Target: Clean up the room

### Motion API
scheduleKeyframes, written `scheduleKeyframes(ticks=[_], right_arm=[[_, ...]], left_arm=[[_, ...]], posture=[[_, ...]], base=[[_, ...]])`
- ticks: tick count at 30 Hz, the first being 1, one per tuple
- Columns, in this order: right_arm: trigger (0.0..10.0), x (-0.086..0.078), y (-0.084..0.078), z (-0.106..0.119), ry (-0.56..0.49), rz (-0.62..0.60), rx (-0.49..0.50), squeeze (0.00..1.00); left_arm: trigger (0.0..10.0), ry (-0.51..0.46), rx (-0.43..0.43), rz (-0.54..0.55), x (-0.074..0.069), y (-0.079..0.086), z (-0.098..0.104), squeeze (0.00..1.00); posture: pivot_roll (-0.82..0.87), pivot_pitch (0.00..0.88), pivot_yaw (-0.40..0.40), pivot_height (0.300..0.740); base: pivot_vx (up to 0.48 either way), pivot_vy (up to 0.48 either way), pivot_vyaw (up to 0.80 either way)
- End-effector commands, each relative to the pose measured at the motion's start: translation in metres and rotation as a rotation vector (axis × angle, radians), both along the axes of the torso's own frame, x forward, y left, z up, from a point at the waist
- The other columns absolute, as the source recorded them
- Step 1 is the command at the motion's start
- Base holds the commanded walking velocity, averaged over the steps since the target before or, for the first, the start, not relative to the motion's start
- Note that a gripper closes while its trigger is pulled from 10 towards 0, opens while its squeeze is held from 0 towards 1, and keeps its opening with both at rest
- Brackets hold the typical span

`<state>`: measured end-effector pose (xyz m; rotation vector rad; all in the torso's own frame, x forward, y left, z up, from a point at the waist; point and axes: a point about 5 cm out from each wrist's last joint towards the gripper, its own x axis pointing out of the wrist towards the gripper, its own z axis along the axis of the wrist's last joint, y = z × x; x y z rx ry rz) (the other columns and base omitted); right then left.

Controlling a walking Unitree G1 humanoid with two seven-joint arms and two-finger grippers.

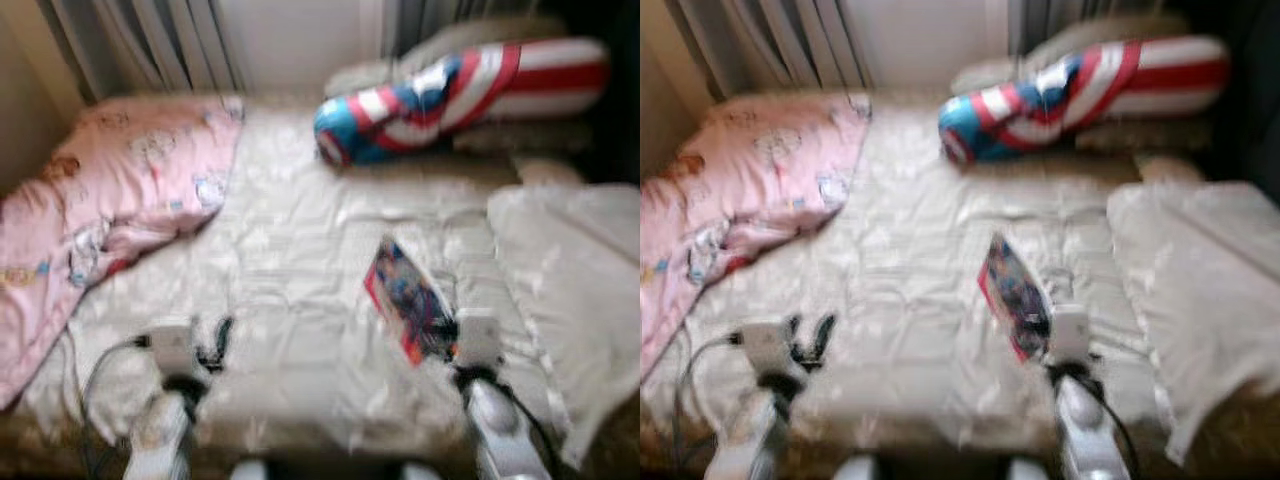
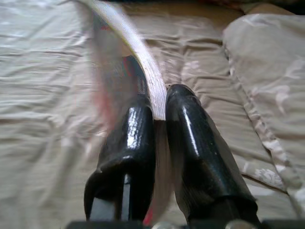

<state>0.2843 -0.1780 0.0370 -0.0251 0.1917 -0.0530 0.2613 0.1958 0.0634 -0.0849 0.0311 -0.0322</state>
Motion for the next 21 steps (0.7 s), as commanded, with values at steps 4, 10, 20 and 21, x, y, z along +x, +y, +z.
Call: scheduleKeyframes(ticks=[4,10,20,21], right_arm=[[10.0,0.016,-0.006,0.002,-0.001,-0.082,0.135,0.00],[10.0,0.033,-0.018,0.004,0.026,-0.150,0.347,0.00],[10.0,0.039,-0.028,0.001,0.035,-0.214,0.581,0.00],[10.0,0.039,-0.028,0.001,0.035,-0.214,0.581,0.00]], left_arm=[[10.0,0.047,0.025,0.019,-0.012,0.012,-0.005,0.00],[10.0,0.067,0.045,0.014,-0.029,0.017,-0.003,0.00],[10.0,0.113,0.061,0.019,-0.050,0.021,-0.001,0.00],[10.0,0.113,0.061,0.019,-0.050,0.021,-0.001,0.00]], posture=[[0.02,0.116,0.039,0.636],[0.07,0.182,0.054,0.636],[0.11,0.232,0.066,0.636],[0.11,0.232,0.066,0.636]], base=[[0.000,0.000,0.00],[0.000,0.000,0.00],[0.000,0.000,0.00],[0.000,0.000,0.00]])
